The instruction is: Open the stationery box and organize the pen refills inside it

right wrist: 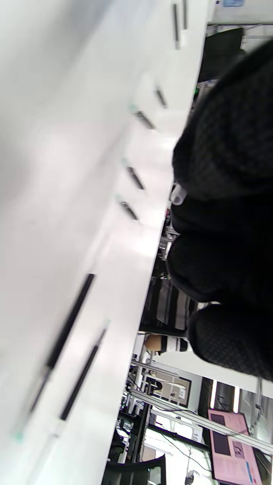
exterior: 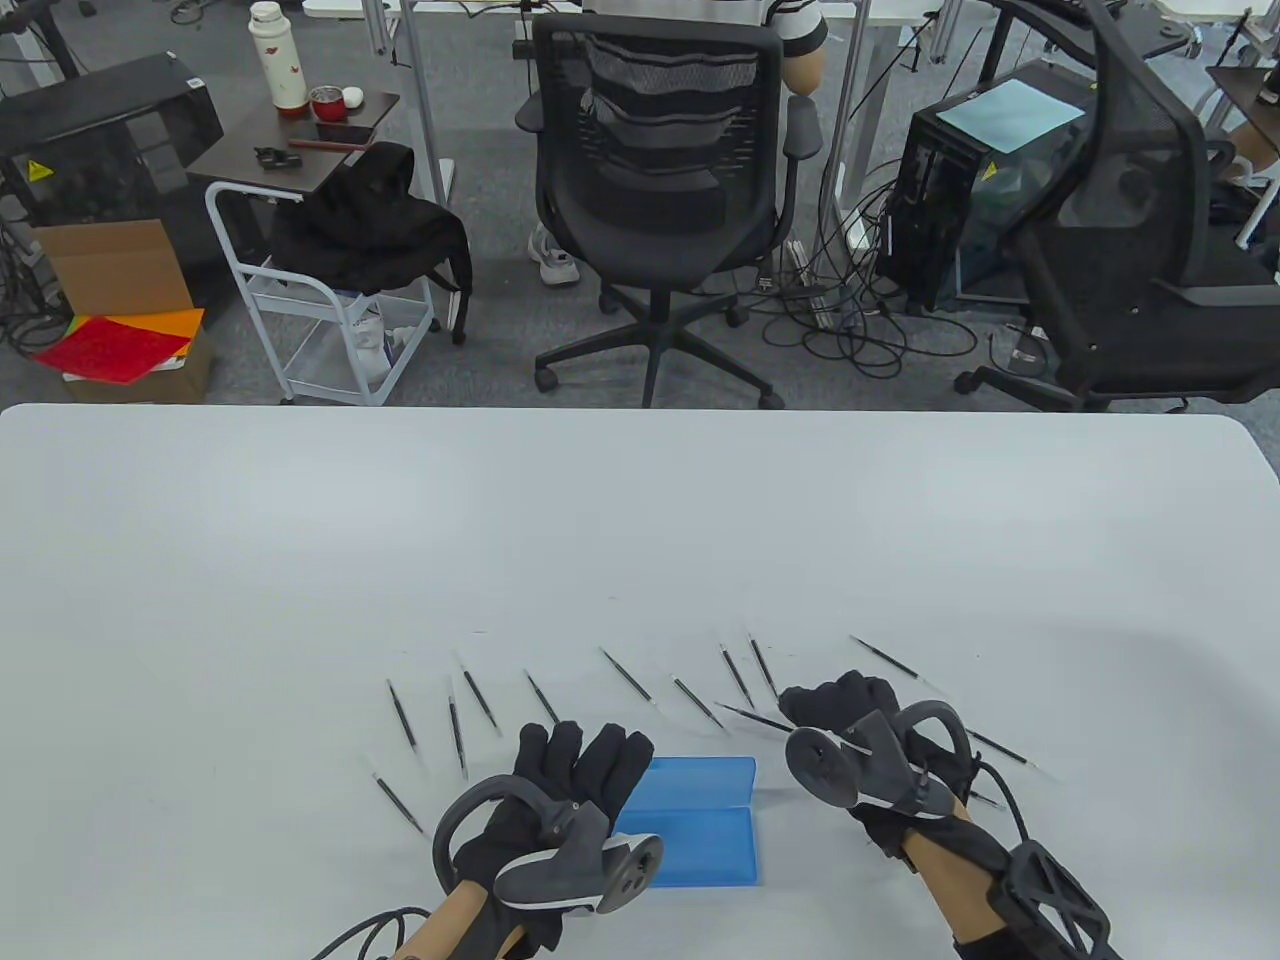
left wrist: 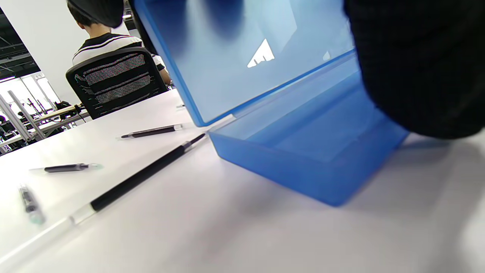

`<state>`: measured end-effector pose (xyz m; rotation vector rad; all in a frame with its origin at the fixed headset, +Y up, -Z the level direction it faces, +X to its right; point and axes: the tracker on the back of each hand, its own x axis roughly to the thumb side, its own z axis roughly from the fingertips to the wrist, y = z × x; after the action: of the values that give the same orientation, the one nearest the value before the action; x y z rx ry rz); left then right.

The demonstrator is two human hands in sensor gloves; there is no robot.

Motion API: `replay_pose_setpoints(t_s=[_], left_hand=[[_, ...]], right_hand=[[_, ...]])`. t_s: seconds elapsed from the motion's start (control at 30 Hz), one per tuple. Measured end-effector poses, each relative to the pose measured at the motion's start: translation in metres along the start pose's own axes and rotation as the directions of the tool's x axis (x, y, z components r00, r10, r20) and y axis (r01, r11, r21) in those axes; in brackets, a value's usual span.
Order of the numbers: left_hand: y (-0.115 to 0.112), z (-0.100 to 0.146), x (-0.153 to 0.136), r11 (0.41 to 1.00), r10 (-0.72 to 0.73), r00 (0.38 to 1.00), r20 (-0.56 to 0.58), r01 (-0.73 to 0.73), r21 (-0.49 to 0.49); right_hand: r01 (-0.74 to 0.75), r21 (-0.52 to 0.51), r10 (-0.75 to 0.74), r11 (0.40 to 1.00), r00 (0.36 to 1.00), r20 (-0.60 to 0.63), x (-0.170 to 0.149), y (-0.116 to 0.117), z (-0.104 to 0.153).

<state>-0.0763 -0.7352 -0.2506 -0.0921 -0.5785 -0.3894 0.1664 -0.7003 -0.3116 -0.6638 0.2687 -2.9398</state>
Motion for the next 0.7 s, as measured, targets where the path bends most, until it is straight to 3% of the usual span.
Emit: replay_pose_setpoints(t_s=[0.13, 0.33, 0.5, 0.7], left_hand=[[0.0, 0.0, -0.001, 1.0, 0.004, 1.0, -0.005, -0.004, -0.002], [0.0, -0.001, -0.002, 1.0, 0.014, 1.0, -0.011, -0.014, -0.01], [0.0, -0.001, -0.003, 1.0, 0.015, 1.0, -0.025, -0.016, -0.017], [-0.001, -0.001, -0.004, 1.0, 0.023, 0.999, -0.029, -0.023, -0.018]], right_hand=[[0.028, -0.099, -0.024, 0.995, 0.999, 0.037, 0.011, -0.03, 0.017], [-0.008, -0.153, 0.032, 0.988, 0.988, 0.153, 0.051, -0.048, 0.044], [-0.061, -0.115, 0.089, 0.991, 0.961, 0.26, 0.095, -0.035, 0.057], [-0.164, -0.061, 0.174, 0.985, 0.942, 0.285, 0.123, -0.01, 0.054]])
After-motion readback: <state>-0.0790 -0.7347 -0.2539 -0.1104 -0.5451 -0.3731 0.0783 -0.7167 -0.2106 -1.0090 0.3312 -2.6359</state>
